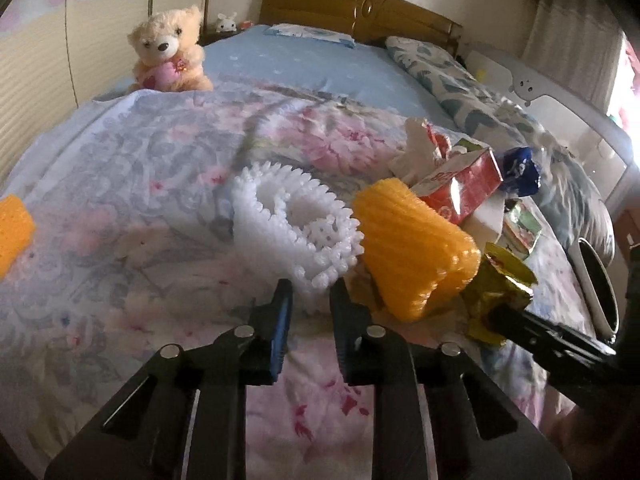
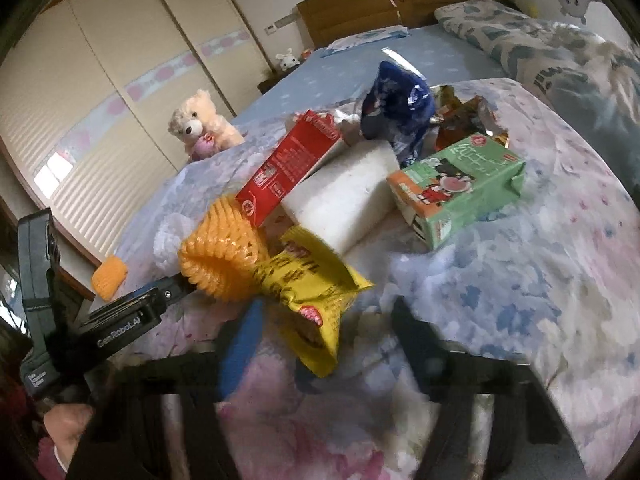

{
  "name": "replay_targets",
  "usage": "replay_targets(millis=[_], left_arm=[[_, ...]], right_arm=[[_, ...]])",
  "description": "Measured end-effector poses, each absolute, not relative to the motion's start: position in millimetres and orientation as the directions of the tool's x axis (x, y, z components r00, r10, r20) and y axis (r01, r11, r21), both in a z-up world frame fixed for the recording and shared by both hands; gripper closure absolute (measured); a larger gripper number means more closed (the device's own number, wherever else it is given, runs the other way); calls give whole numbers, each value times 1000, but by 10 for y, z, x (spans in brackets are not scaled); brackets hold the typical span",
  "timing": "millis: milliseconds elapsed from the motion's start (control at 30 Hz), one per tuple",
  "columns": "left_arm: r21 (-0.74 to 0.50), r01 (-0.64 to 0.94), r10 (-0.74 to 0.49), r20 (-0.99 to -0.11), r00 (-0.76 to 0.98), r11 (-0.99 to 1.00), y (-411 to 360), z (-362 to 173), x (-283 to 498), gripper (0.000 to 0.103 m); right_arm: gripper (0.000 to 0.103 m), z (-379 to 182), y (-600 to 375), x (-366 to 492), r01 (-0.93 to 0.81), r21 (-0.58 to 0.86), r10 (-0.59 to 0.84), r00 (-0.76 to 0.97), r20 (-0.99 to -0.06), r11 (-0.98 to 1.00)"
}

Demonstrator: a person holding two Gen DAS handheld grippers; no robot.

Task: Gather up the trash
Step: 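Grasp the yellow snack bag with the right gripper while the left grasps the white foam net, then carry the yellow bag and white foam net with both grippers over the bin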

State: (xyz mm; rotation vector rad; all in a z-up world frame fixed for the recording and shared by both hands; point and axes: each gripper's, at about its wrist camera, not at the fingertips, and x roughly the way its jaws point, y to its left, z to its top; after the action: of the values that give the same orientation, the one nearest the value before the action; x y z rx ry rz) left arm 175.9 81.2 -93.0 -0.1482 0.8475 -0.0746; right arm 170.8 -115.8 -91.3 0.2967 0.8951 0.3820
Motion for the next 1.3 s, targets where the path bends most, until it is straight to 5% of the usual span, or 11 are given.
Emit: replay_targets(millis=[67,333,1300], left_arm=[[-160,2,-120,-735,668,987,820,-909,1697,88],[-177,14,-140,-724,676,984,808,-832,1344,89],[-164,406,-395,-704,590,899,-812,-609,1033,89]], right_arm=[[85,-935,-1144,1686,-209,409,452,554,-700,888],[91,-856,-1308,1450,-233,419,473,571,-672,877],[92,-707,-2707,832,-10,434,316,701,-639,901]])
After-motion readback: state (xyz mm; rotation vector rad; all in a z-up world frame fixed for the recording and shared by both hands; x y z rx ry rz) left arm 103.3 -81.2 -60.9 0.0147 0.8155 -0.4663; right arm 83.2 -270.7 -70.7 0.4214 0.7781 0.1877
